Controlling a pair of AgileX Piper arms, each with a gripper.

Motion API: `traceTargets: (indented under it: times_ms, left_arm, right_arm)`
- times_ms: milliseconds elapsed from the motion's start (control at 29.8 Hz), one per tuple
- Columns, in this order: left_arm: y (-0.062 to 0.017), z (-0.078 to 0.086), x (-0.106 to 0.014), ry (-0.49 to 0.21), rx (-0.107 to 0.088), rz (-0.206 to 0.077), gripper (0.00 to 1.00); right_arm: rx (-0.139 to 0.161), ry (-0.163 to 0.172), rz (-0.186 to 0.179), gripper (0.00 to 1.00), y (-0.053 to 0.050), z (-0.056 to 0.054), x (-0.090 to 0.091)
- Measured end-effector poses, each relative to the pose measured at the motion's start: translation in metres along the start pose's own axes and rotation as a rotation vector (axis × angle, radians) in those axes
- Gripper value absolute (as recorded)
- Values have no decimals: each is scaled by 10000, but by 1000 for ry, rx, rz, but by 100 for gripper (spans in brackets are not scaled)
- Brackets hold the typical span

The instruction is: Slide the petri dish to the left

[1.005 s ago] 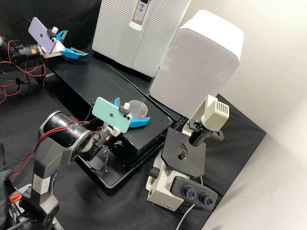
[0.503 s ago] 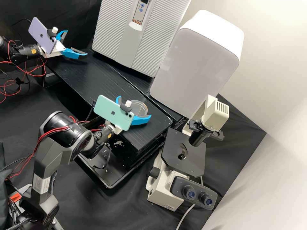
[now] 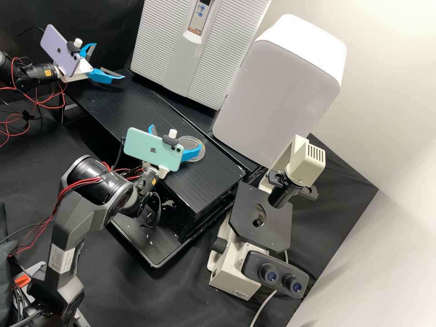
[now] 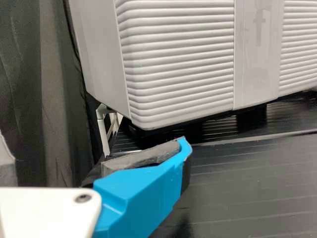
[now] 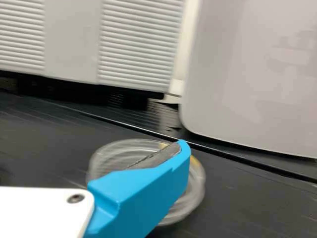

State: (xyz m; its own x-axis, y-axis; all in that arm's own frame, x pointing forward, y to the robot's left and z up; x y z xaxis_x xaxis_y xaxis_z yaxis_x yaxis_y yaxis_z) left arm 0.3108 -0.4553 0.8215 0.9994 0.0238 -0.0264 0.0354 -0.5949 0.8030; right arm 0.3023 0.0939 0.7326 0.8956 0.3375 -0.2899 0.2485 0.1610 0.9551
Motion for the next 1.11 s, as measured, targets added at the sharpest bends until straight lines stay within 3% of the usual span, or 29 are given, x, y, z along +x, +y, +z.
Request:
traceTargets:
  times_ms: [201,536,771,972,1106]
  left_arm:
    - [0,0,0,0,0,0,100]
    - [0,0,0,0,0,0,100]
    - [0,0,0,0,0,0,100]
    - [0,0,0,0,0,0,100]
    - [0,0,0,0,0,0,100]
  right_arm:
    - [-7,31,-30,100,-71,-71,10]
    - [17,-7,-17,100,-154,-29,-131]
    - [15,-25,36,100,3,-9,-349]
    - [32,-44,90,100,129,49,-558]
    - [39,-48,94,100,131,65,-585]
